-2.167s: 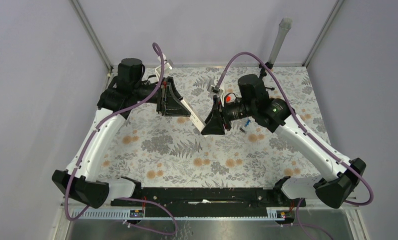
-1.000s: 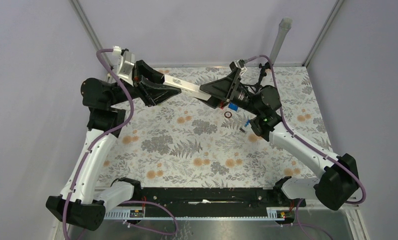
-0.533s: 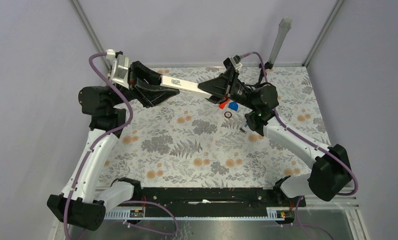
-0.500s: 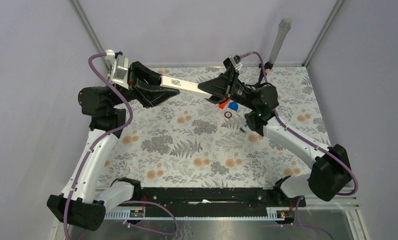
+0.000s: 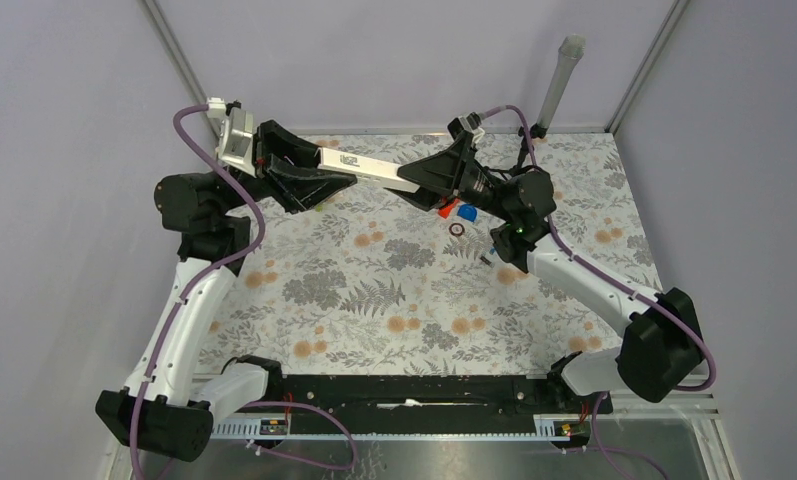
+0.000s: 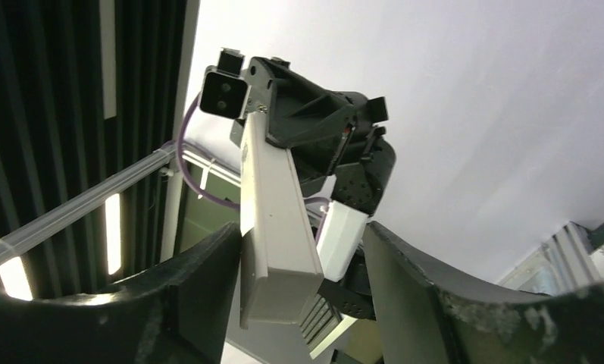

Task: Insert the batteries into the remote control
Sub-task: Remove the battery cover from the remote control.

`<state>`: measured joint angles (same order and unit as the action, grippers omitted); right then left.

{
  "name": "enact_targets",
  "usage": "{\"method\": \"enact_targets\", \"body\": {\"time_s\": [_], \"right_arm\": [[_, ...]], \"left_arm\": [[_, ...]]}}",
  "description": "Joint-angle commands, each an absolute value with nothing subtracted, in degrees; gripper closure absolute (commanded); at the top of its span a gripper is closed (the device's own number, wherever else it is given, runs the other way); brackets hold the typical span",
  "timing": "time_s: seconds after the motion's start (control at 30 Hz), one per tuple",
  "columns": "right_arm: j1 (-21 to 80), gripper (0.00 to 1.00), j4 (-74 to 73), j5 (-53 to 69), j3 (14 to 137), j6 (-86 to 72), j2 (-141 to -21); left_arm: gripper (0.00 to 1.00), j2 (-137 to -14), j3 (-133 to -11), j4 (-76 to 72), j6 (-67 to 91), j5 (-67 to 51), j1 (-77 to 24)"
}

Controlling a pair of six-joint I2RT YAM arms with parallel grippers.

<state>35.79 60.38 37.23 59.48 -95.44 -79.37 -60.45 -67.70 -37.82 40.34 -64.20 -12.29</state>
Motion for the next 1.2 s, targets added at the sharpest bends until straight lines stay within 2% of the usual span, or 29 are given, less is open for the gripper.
{"method": "enact_targets", "body": {"time_s": [0.0,0.1,0.4,0.57,1.03,1.17], "right_arm": [[35.22,0.28,50.07,37.51,59.94,-86.25,-76.50],[35.03,0.23,44.53,36.39,60.04,-82.64,-74.96],[34.11,0.27,25.38,30.46,61.23,-71.79,-70.18],[33.62,0.44,23.61,30.16,60.51,-70.70,-69.03],[33.27,0.56,17.78,27.07,62.22,-64.98,-66.71],[33.29,0.56,15.90,27.27,63.47,-64.86,-66.88]], "left_arm": [[1.00,-59.03,-67.20,-41.48,40.98,-61.60,-11.95],[1.00,-58.43,-65.90,-39.86,39.11,-61.40,-11.94],[1.00,-58.01,-66.48,-29.32,31.24,-62.52,-11.85],[1.00,-57.88,-66.48,-28.82,30.58,-62.03,-11.87],[1.00,-57.51,-67.55,-20.26,24.65,-62.73,-11.84],[1.00,-57.39,-68.21,-16.18,21.24,-62.09,-11.87]]}}
